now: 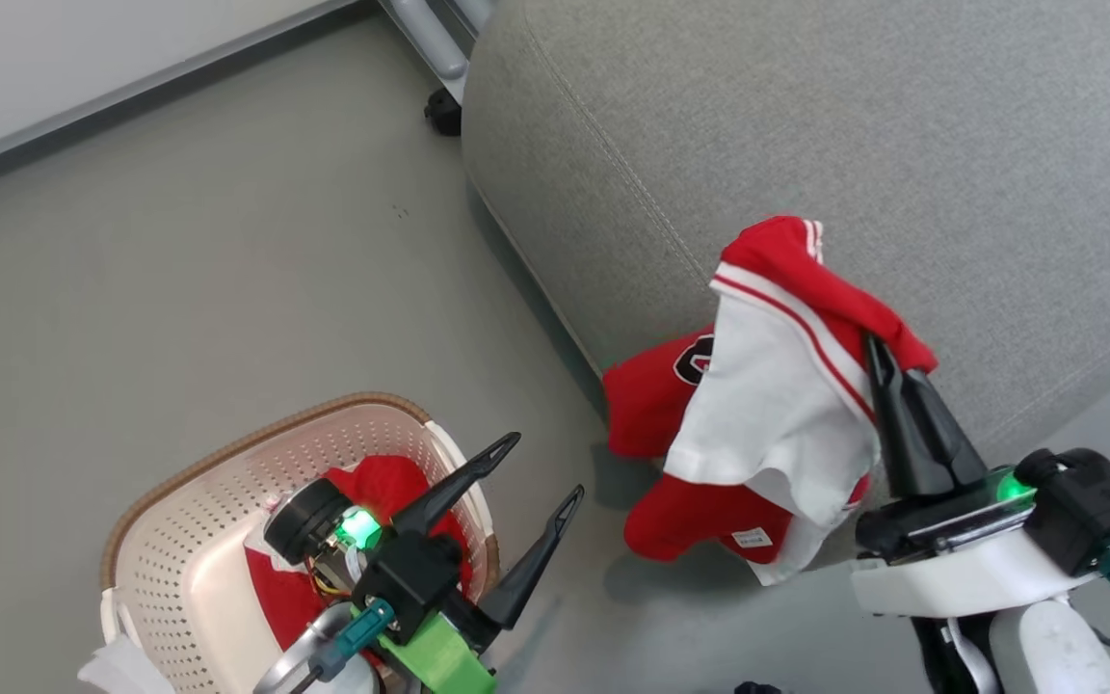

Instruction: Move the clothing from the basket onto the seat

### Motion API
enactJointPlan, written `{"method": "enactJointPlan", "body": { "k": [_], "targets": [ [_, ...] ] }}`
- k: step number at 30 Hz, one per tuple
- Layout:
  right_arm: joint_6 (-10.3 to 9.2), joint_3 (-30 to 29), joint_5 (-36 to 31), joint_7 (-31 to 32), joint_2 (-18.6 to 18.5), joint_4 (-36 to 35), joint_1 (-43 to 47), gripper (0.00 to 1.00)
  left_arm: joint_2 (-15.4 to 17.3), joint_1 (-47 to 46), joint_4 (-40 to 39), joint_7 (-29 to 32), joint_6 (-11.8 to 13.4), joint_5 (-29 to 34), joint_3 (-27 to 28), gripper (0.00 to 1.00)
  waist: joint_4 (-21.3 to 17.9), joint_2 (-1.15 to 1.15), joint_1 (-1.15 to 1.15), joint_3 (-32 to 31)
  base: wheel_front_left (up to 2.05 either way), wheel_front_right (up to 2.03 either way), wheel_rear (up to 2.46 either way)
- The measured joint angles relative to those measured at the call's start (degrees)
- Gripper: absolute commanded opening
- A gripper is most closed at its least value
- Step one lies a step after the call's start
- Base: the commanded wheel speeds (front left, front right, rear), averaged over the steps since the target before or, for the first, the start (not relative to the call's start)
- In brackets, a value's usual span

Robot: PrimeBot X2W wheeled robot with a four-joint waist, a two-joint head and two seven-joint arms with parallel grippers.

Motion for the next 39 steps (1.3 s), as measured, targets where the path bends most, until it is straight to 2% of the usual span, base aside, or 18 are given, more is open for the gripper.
{"method": "enactJointPlan", "body": {
  "k": [3,7,12,16,18,23,27,30,31,32,33,34,39],
  "targets": [
    [0.00,-2.8,0.9,0.0,0.0,-1.1,-2.3,0.00,0.8,-1.6,-0.5,0.0,0.0,0.2,-0.9,1.00,-0.9,0.00,0.00,2.0,0.00,0.00,0.00],
    [0.00,-9.2,2.1,0.0,0.0,-2.6,-10.1,0.00,2.7,-5.5,-1.8,0.0,0.0,0.6,-3.0,1.00,-1.4,0.00,0.00,5.4,0.00,0.00,0.00],
    [0.00,-15.8,-3.4,0.0,0.0,-1.9,-22.1,0.00,4.3,-10.5,-2.9,0.0,0.0,0.9,-5.5,1.00,-0.8,0.00,0.00,10.8,0.00,0.00,0.00],
    [0.01,-21.4,-4.8,0.0,-1.2,1.6,-32.0,0.00,5.6,-13.2,-3.2,0.0,0.0,0.9,-5.8,1.00,0.3,0.00,0.01,15.1,0.00,0.00,0.00],
    [0.01,-23.8,-5.4,0.0,-3.1,4.3,-36.6,0.00,5.9,-14.2,-3.3,0.0,0.0,1.0,-5.8,1.00,1.1,0.00,0.01,17.5,0.00,0.00,0.00],
    [0.01,-27.0,-9.4,-0.1,-6.2,14.1,-41.3,0.01,5.3,-16.6,-3.7,0.0,0.0,0.8,-5.6,1.00,3.3,0.00,0.01,22.1,0.00,0.00,0.00],
    [0.01,-29.8,-12.0,-0.1,-6.9,22.9,-43.6,0.21,4.0,-17.8,-3.5,0.0,0.0,0.9,-5.0,1.00,6.0,0.00,0.01,24.5,0.00,0.00,0.00],
    [0.02,-31.0,-13.7,-0.1,-7.2,26.8,-43.4,0.27,3.0,-17.9,-3.1,0.0,0.0,0.8,-4.3,1.00,8.1,0.00,0.01,25.6,0.00,0.00,0.00],
    [0.01,-32.1,-14.1,-0.1,-6.5,27.3,-43.3,0.33,2.6,-17.9,-2.9,0.0,0.0,0.8,-3.9,1.00,8.8,0.00,0.01,25.8,0.00,0.00,0.00],
    [0.01,-32.6,-14.2,-0.1,-5.8,27.7,-42.8,0.44,2.3,-17.9,-2.5,0.0,0.0,0.6,-3.6,1.00,9.4,0.00,0.01,25.9,0.00,0.00,0.00],
    [0.02,-33.2,-14.5,-0.1,-5.1,28.0,-42.0,0.77,2.0,-17.7,-2.3,0.0,0.0,0.5,-3.4,1.00,10.0,0.00,0.01,25.9,0.00,0.00,0.00],
    [0.02,-33.8,-14.6,-0.1,-4.7,28.0,-41.2,1.00,1.8,-17.5,-2.1,0.0,0.0,0.5,-3.2,1.00,10.3,0.00,0.01,25.8,0.00,0.00,0.00],
    [0.01,-36.8,-16.6,-0.1,-3.6,25.5,-34.0,1.00,-0.6,-15.0,-1.4,0.0,0.0,0.0,-1.9,1.00,11.8,0.00,0.01,23.3,0.00,0.00,0.00]
  ]
}}
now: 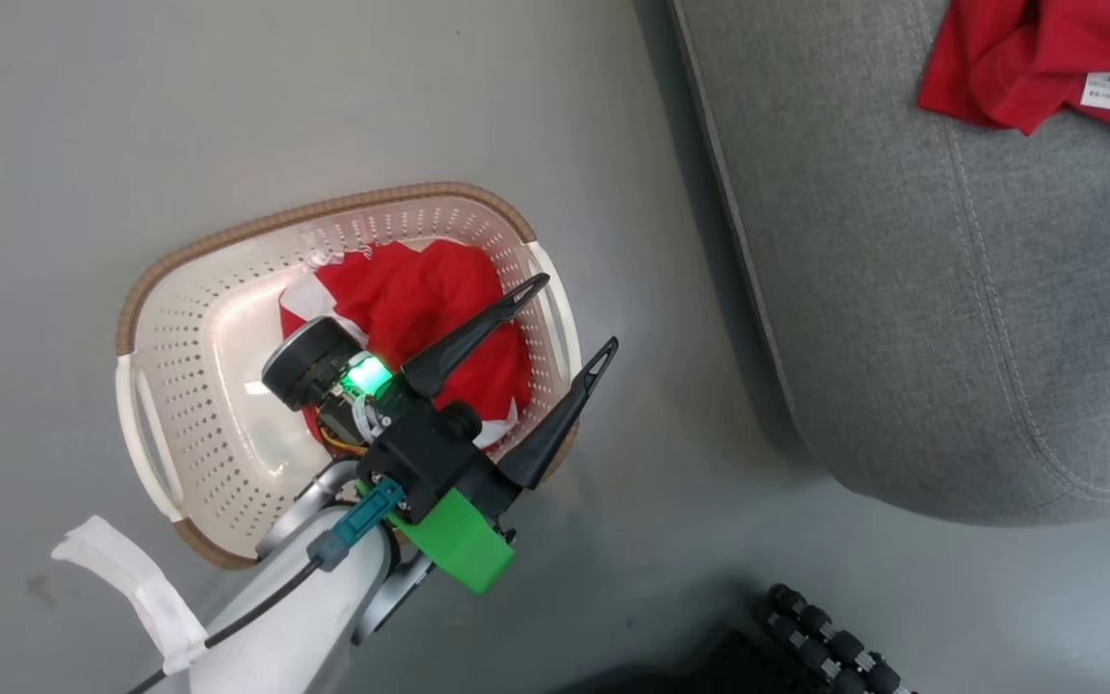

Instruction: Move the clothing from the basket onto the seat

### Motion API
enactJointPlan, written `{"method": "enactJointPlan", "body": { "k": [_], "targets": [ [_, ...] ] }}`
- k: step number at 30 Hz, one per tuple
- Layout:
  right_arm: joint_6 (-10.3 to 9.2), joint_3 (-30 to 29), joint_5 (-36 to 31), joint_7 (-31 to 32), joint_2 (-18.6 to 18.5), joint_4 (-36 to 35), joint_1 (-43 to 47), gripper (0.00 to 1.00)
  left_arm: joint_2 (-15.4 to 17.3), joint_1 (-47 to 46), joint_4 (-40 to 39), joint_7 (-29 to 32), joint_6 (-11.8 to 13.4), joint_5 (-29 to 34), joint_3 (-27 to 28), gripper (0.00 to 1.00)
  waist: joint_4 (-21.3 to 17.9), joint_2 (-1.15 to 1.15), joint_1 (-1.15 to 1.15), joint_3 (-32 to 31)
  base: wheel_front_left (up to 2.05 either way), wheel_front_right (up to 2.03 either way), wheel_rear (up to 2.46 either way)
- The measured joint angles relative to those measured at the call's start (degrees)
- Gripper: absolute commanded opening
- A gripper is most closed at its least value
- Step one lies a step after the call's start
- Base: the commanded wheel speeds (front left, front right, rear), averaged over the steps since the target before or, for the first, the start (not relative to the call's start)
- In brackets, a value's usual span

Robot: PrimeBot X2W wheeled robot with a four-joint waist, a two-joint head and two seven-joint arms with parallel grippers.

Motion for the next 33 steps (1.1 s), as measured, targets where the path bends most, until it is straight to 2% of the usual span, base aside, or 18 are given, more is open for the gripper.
{"method": "enactJointPlan", "body": {
  "k": [5,10,17,26,29,33],
  "targets": [
    [0.00,0.7,-0.5,0.0,2.2,-4.0,8.6,1.00,-3.0,3.4,0.9,0.0,0.0,0.0,3.0,1.00,0.9,0.00,0.00,-4.4,0.00,0.00,0.00],
    [0.00,7.3,0.3,0.0,3.3,-6.1,17.6,1.00,-6.8,8.6,1.4,0.0,0.2,0.5,8.9,1.00,1.7,0.00,-0.01,-10.4,0.00,0.00,0.00],
    [0.01,15.0,6.7,0.0,3.7,-5.9,26.2,1.00,-12.1,16.2,3.7,0.0,0.4,0.4,16.2,1.00,3.2,0.00,-0.01,-19.3,0.00,0.00,0.00],
    [0.01,27.9,9.4,0.0,3.7,-8.9,32.2,1.00,-15.0,23.5,6.4,0.0,2.6,-0.3,25.4,1.00,6.7,0.00,-0.01,-29.4,0.00,0.00,0.00],
    [0.00,30.2,9.4,0.0,3.7,-10.4,33.6,1.00,-15.2,25.7,6.4,0.0,2.9,-0.7,27.6,1.00,8.1,0.00,-0.01,-32.4,0.00,0.00,0.00],
    [0.00,31.4,9.3,0.0,3.7,-12.0,35.9,1.00,-15.2,28.3,4.0,0.0,4.4,-1.6,30.2,1.00,10.2,0.00,-0.01,-35.9,0.00,0.00,0.00]
  ]
}}
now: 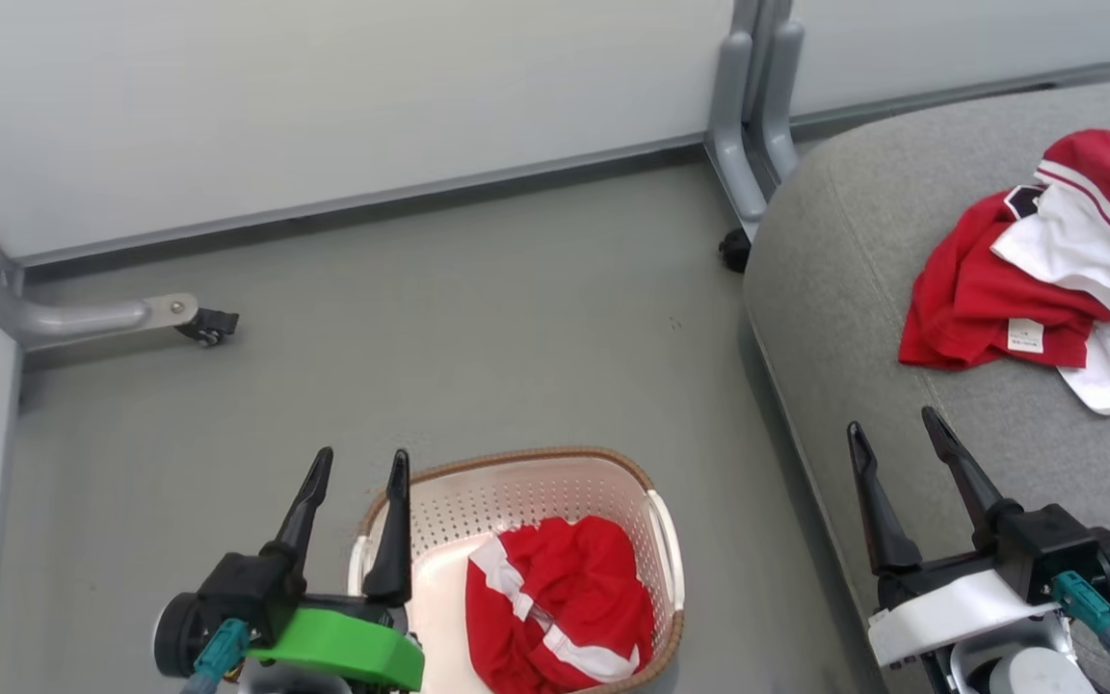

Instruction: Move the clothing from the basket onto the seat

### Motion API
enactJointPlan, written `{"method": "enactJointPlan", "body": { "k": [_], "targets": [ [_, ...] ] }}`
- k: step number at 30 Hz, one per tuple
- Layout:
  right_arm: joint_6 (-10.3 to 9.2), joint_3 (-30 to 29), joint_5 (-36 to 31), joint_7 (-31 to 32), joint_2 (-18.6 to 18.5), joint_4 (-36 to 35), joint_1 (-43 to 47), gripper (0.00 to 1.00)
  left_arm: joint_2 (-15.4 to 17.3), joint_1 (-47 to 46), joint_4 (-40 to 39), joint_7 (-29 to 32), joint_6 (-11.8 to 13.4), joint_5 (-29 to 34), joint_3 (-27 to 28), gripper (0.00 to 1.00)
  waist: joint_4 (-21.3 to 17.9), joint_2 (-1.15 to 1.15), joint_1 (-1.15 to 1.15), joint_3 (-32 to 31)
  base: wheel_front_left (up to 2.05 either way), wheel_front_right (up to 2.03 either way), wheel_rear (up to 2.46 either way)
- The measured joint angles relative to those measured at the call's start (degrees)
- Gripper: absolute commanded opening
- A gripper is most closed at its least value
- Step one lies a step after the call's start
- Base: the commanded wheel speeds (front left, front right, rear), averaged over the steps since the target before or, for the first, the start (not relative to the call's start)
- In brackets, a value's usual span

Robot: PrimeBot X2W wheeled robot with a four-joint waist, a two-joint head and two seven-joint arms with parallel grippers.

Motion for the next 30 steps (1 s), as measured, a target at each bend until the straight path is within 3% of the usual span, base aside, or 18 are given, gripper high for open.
{"method": "enactJointPlan", "body": {
  "k": [6,15,30],
  "targets": [
    [0.00,-0.8,3.3,0.0,0.0,-1.5,3.0,1.00,0.0,3.6,-2.7,0.0,1.6,1.7,2.7,1.00,3.1,0.00,0.00,-3.7,0.00,0.00,0.00],
    [0.00,-1.1,2.7,0.0,0.0,-2.1,8.3,1.00,0.0,7.5,-4.7,0.0,1.2,5.9,2.6,1.00,6.2,0.00,0.00,-7.1,0.00,0.00,0.00],
    [0.00,-0.4,2.9,0.0,0.0,-1.9,8.7,1.00,0.0,8.4,-4.7,0.0,0.6,7.4,2.4,1.00,6.7,0.00,0.00,-7.3,0.00,0.00,0.00]
  ]
}}
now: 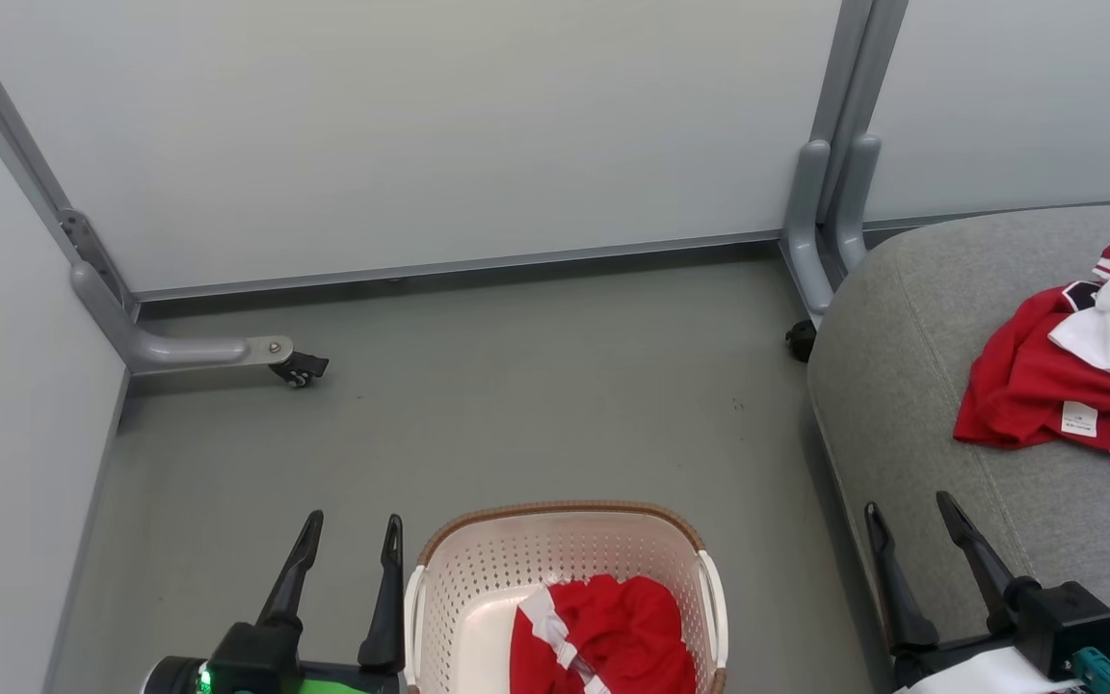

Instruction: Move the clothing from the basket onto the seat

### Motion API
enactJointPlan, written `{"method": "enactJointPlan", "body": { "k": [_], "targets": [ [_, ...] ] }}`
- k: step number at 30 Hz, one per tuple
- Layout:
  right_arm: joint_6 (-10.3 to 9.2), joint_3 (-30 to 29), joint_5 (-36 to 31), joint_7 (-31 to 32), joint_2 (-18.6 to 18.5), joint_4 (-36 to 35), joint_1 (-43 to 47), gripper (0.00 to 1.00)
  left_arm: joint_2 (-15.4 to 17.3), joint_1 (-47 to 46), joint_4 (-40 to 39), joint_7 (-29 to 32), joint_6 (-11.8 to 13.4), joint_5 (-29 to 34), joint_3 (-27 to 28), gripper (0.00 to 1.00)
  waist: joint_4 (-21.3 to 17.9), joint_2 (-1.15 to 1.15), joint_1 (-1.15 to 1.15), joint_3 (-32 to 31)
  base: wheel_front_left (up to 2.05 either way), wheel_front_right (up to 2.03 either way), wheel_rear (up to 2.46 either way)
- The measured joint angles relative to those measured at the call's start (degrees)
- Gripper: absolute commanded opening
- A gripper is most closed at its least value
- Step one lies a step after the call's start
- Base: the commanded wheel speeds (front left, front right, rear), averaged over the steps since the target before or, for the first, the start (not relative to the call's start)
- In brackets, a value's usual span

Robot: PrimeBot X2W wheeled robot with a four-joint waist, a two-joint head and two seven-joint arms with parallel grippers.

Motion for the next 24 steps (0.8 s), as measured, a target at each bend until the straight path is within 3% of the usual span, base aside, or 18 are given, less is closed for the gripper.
{"method": "enactJointPlan", "body": {
  "k": [24],
  "targets": [
    [0.00,-0.2,-0.3,0.0,0.0,0.0,0.0,1.00,0.0,-0.1,0.2,0.0,0.4,0.7,-0.4,1.00,-0.3,0.00,0.00,0.8,0.00,0.00,0.00]
  ]
}}
